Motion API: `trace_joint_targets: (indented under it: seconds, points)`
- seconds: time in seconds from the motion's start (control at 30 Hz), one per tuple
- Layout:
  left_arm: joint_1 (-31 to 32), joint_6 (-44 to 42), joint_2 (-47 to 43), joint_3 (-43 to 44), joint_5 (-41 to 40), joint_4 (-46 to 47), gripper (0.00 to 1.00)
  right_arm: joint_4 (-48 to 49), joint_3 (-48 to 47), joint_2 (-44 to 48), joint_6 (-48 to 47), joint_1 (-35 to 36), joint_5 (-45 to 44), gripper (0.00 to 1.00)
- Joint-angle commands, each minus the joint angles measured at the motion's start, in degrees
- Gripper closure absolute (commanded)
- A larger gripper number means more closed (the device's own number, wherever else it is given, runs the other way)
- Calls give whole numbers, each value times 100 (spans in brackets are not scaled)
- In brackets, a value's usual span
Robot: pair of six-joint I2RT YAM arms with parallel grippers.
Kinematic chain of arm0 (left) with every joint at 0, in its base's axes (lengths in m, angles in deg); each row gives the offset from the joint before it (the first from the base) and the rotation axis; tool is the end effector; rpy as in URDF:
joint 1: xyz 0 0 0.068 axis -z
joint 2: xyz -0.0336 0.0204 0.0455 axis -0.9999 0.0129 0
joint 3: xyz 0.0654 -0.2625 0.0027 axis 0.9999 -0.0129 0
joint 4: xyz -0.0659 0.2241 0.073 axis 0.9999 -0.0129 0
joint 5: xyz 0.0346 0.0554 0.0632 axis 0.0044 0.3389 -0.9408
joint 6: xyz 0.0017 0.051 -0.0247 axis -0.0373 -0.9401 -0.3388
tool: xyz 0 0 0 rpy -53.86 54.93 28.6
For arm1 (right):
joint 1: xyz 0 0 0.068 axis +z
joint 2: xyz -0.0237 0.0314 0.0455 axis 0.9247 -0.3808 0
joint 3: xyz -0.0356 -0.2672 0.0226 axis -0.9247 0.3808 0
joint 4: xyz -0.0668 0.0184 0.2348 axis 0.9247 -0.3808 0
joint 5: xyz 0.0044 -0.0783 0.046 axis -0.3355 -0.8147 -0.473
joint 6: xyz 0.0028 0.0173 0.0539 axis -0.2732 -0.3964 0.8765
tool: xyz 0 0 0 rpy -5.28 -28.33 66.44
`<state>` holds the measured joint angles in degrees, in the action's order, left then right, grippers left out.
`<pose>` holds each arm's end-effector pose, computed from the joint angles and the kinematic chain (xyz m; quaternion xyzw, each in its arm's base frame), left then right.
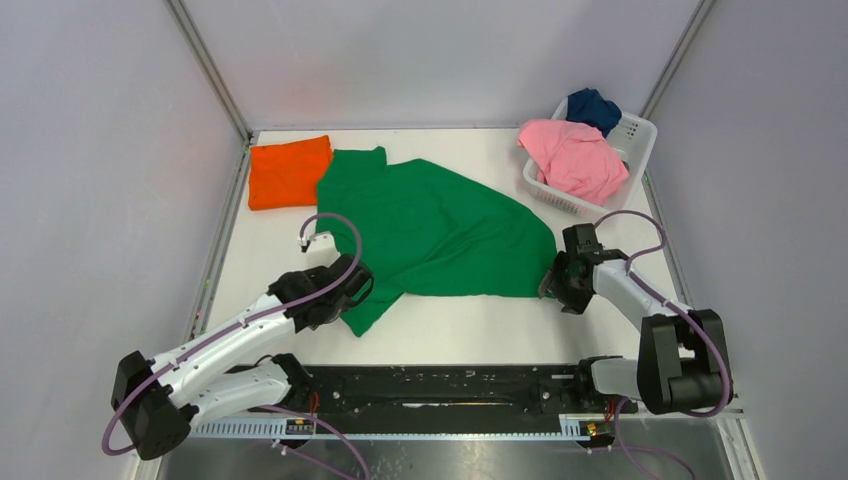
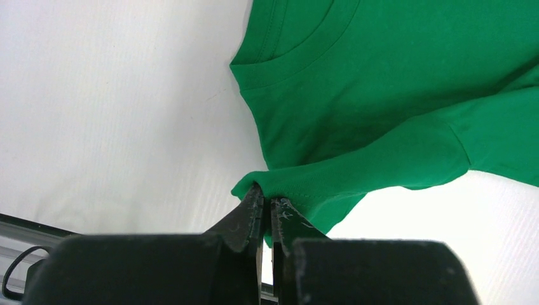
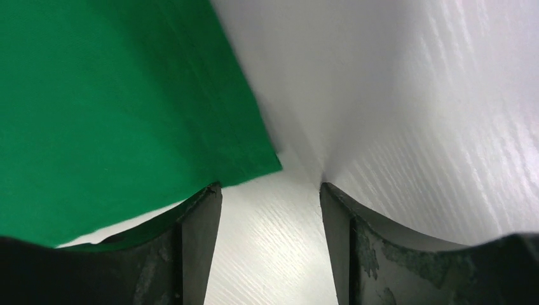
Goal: Fold and stack the t-shirts
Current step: Flatten out the tshirt
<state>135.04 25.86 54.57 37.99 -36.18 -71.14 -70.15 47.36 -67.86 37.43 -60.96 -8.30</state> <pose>0.1175 -0.0885 0.2358 -0.1398 0.9280 0.0432 0.3427 0.2017 0.0217 0.1664 0.2555 0.9461 0.0531 0.1920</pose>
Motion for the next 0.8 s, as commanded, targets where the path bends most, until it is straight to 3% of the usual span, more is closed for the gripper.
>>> trace_joint_targets:
  seconds: [0.0, 0.3, 0.57, 0.77]
  points:
    - [-25, -66, -188, 65, -102, 155, 100, 194, -274, -330, 293, 237, -278, 35]
    - [-25, -39, -311, 60, -211, 214, 100, 282, -474, -798, 335, 326, -459, 39]
    - [-26, 4, -359, 110, -393, 225, 100, 158, -806, -1137, 225, 328, -776, 53]
    - [-25, 83, -510, 100, -511, 208, 100, 162, -964, -1282, -13, 334, -790, 80]
